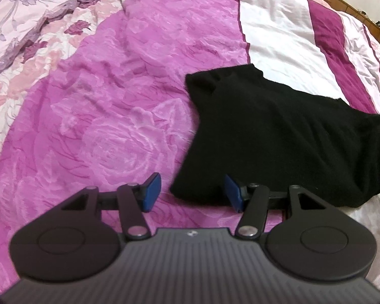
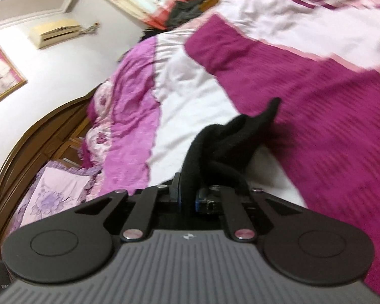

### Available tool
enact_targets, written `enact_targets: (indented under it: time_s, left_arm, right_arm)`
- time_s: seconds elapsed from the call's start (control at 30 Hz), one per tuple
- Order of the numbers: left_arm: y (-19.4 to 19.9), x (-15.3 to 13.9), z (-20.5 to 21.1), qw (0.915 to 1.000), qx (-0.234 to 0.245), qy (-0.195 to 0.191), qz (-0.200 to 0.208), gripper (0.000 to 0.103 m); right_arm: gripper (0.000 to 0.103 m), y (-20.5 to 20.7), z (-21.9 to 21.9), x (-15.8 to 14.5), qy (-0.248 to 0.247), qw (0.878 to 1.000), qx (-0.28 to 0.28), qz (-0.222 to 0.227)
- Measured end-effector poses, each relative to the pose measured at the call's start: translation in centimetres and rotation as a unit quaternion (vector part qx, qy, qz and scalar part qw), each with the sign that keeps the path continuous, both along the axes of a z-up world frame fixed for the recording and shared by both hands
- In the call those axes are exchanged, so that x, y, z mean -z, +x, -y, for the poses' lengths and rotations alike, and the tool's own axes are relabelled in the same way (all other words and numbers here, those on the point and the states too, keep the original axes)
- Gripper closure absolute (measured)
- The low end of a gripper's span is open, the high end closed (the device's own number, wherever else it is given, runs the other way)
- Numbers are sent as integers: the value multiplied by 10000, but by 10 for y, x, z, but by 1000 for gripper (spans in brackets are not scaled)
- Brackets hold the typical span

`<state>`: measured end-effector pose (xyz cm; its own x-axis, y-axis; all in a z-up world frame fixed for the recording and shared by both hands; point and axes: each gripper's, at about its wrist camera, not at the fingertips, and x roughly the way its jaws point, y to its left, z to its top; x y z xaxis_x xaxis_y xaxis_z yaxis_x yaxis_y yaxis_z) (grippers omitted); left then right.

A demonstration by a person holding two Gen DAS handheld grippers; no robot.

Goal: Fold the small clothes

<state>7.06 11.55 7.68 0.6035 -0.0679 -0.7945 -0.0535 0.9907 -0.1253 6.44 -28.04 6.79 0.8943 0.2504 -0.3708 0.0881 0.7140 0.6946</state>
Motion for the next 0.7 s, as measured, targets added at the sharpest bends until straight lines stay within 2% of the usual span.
enact_targets:
  time_s: [0.2, 0.4, 0.7]
  left_arm:
    - [1, -8, -16, 9999, -40, 79, 64, 46]
    - [1, -14, -35, 9997, -158, 63, 155, 46]
    - [-5, -13, -61, 9993, -331, 12, 179, 46]
  right_arm:
    - [95, 14, -37, -32, -178, 9986, -324, 388]
    - [96, 32, -82, -57, -88, 9952, -679, 703]
    - [96, 61, -178, -70, -290, 9843, -1563, 767]
